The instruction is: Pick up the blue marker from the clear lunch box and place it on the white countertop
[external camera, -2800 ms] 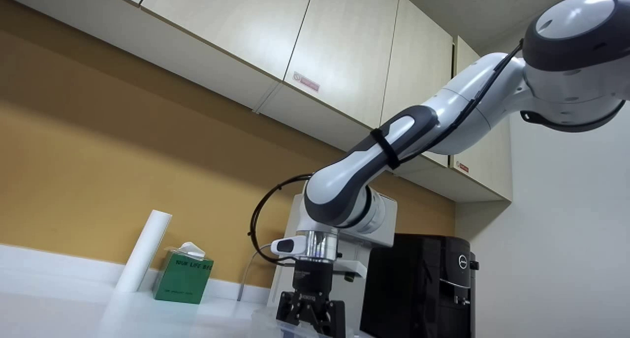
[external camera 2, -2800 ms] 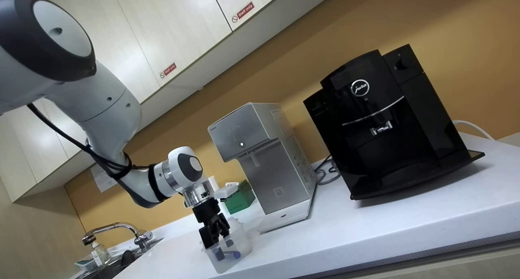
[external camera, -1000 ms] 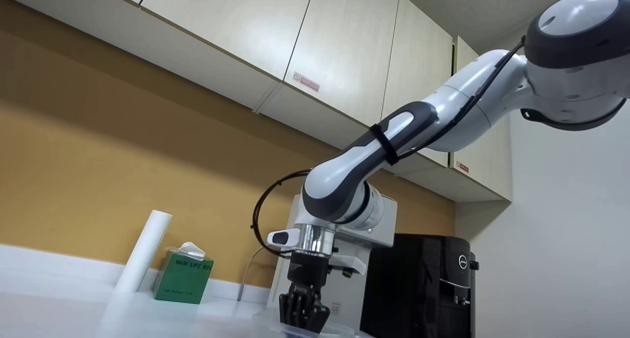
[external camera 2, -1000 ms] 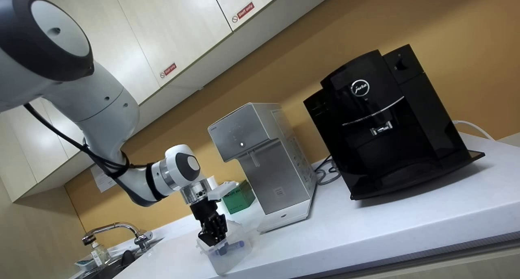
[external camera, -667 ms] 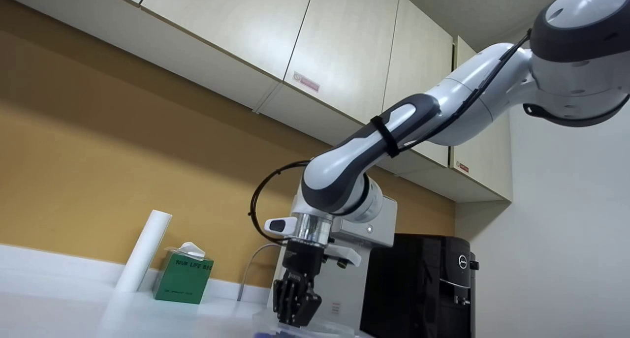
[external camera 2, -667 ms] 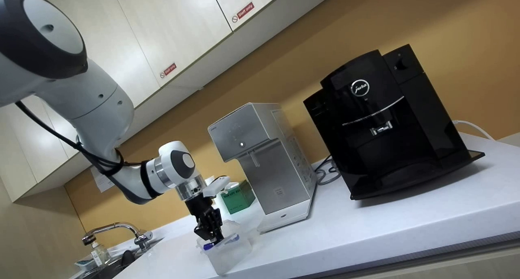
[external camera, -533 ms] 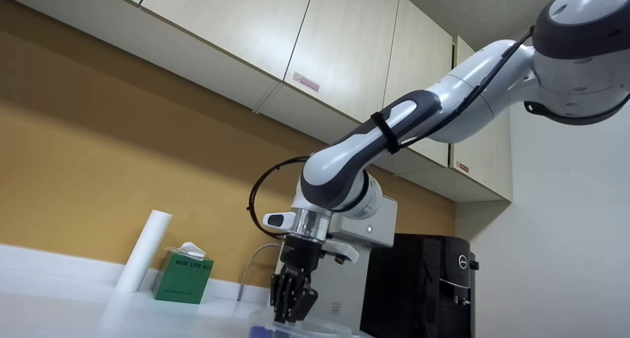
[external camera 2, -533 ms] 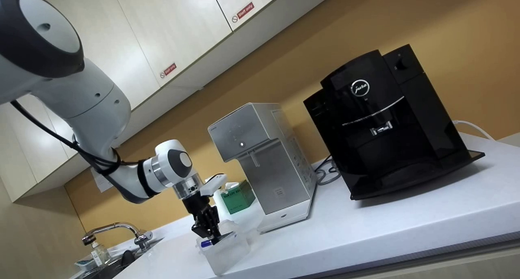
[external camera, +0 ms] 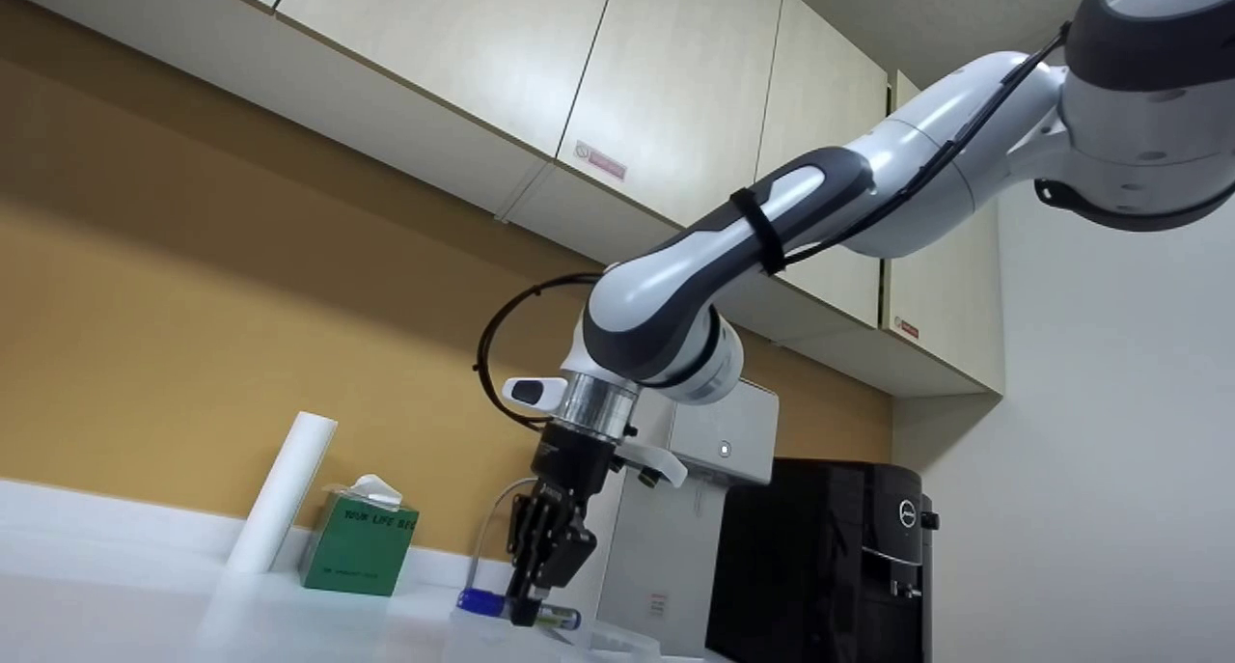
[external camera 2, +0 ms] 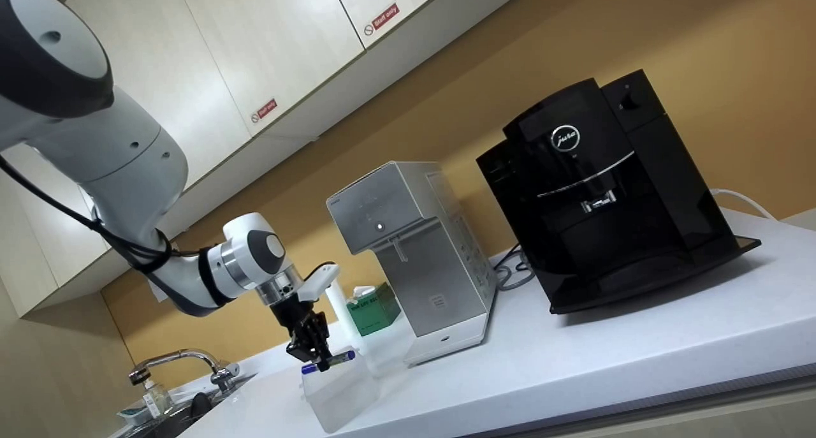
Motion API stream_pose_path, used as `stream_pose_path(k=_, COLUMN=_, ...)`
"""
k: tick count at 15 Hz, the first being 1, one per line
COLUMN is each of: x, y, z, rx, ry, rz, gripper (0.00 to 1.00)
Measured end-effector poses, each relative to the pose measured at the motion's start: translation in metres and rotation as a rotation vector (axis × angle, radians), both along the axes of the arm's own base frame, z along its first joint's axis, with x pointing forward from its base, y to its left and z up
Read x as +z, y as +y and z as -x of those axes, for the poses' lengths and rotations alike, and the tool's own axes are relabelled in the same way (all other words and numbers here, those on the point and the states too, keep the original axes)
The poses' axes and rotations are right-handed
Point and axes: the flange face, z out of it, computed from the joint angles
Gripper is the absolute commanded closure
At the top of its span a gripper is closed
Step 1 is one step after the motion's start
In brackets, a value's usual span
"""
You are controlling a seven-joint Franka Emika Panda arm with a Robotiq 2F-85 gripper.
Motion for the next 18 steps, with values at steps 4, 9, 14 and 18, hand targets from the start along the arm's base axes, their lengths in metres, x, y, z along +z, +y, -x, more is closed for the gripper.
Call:
stream_pose_path(k=4, x=0.007, y=0.008, z=-0.002, rx=0.006, ry=-0.029, rz=-0.006, gripper=0.95)
stream_pose_path(k=9, x=0.023, y=0.017, z=-0.008, rx=0.031, ry=-0.076, rz=-0.018, gripper=0.95)
stream_pose_path(k=14, x=0.053, y=0.027, z=-0.012, rx=0.056, ry=-0.147, rz=-0.024, gripper=0.95)
stream_pose_path(k=18, x=0.058, y=0.024, z=-0.011, rx=0.038, ry=-0.150, rz=0.009, gripper=0.95)
